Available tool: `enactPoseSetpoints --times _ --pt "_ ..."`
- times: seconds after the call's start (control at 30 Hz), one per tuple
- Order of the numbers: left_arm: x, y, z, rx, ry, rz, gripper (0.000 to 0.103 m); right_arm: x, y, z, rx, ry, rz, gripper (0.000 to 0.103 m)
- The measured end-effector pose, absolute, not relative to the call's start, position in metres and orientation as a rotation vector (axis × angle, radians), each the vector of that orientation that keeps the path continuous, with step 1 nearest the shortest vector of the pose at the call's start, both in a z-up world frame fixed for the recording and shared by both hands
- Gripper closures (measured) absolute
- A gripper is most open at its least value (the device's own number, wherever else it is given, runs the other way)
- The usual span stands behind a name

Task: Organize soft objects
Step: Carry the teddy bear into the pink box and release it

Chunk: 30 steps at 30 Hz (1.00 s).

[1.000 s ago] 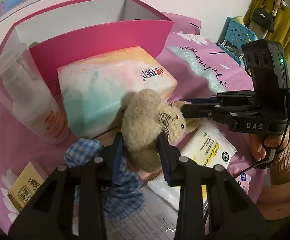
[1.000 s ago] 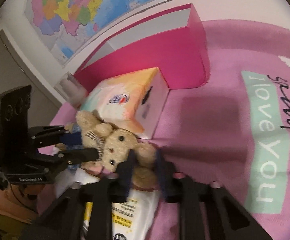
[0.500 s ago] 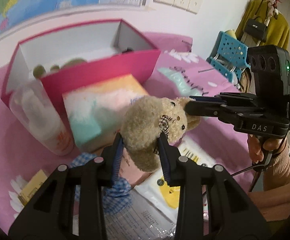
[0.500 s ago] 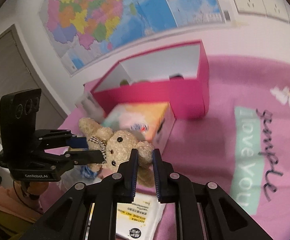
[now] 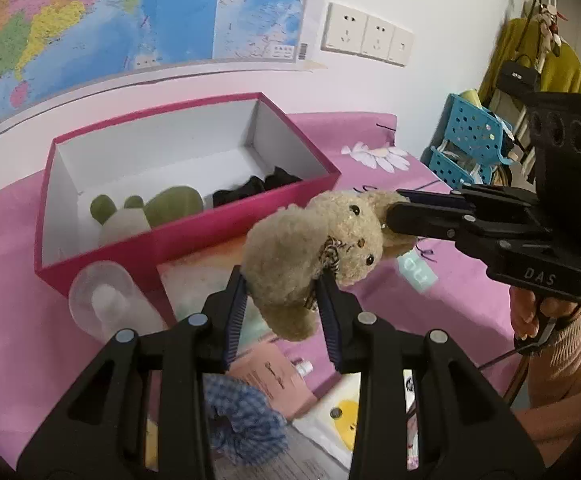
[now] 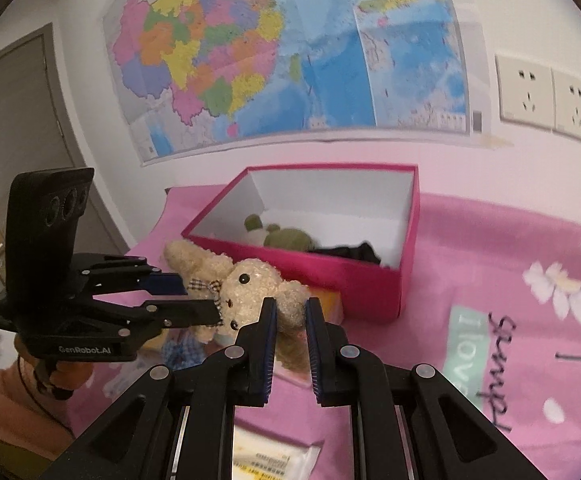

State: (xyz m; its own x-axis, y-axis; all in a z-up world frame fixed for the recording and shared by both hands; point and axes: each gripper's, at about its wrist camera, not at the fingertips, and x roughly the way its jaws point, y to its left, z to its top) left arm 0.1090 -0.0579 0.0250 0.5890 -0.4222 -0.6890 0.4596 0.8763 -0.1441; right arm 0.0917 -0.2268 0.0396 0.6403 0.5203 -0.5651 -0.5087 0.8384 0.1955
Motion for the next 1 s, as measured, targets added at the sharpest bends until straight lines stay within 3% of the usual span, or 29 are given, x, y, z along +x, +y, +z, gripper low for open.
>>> enactPoseSetpoints --times 0.5,1.0 --pt "0.161 -0.062 0.032 0.017 0.807 -0.440 0.066 0.142 -0.216 0.060 -0.010 0.604 0.573 0.089" --pt "0.230 -0.076 0.017 0.013 0.917 -0.329 0.066 0.219 -0.212 0.034 -0.003 0.727 0.454 0.089"
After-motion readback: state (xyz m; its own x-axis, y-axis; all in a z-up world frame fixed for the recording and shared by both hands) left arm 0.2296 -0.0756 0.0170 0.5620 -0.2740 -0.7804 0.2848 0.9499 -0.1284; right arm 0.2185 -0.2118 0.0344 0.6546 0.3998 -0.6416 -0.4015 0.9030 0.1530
